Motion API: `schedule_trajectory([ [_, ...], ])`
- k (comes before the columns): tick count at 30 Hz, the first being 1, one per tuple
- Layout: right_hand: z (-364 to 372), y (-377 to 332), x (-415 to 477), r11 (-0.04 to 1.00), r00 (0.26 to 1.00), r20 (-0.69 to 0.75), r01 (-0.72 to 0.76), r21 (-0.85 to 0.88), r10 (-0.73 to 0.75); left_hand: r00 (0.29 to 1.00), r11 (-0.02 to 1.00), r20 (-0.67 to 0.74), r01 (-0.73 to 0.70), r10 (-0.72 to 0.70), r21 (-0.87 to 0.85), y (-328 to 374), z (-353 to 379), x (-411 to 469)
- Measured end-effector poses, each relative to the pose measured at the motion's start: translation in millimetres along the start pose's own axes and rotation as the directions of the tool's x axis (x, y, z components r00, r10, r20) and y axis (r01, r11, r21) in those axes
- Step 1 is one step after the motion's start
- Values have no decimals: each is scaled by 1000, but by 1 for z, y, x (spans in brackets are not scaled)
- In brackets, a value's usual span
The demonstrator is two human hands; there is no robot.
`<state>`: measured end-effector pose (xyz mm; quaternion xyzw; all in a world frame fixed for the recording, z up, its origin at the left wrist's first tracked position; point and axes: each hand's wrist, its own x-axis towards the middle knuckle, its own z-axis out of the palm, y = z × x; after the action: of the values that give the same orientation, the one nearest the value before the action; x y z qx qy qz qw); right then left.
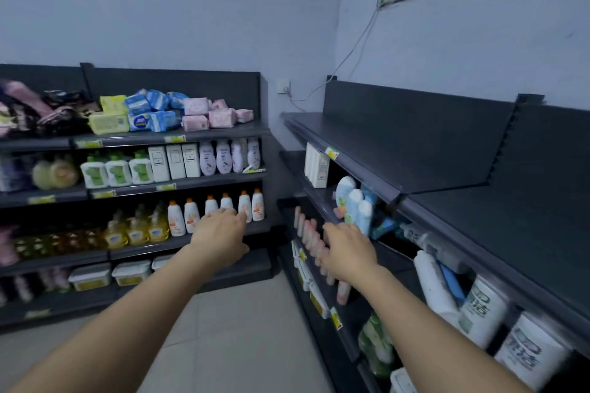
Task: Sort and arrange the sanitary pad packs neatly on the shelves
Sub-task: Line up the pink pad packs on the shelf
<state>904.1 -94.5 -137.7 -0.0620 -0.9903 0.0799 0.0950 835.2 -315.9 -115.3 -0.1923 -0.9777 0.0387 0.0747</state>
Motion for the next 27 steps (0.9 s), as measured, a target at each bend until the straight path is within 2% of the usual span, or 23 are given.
schedule_trajectory([
  [13, 49, -72, 131, 992, 993, 70, 97, -75, -92, 991, 991, 34, 132, -131, -23, -98, 42, 74],
  [27, 67, -111, 358, 967, 966, 58, 253, -33, -251, 965, 965, 37, 260, -261, 16, -177, 51, 254],
])
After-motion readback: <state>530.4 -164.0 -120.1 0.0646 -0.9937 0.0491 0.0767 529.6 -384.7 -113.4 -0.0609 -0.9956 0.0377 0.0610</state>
